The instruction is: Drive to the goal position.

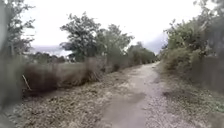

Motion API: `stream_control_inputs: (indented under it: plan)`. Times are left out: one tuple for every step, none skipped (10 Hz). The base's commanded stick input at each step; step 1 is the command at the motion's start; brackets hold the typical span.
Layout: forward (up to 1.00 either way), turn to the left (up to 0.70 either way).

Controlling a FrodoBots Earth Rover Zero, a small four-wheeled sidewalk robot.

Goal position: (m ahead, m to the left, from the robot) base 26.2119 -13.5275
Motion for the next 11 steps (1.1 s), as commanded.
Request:
stream_control_inputs:
  plan:
    - [0.68, 0.00]
    - [0.68, -0.19]
    - [0.68, -0.33]
    - [0.68, -0.34]
    - [0.68, -0.34]
    - [0.68, -0.20]
    - [0.68, 0.00]
    - [0.68, 0.00]
    - [0.68, 0.00]
    - [0.68, 0.00]
    - [0.68, 0.00]
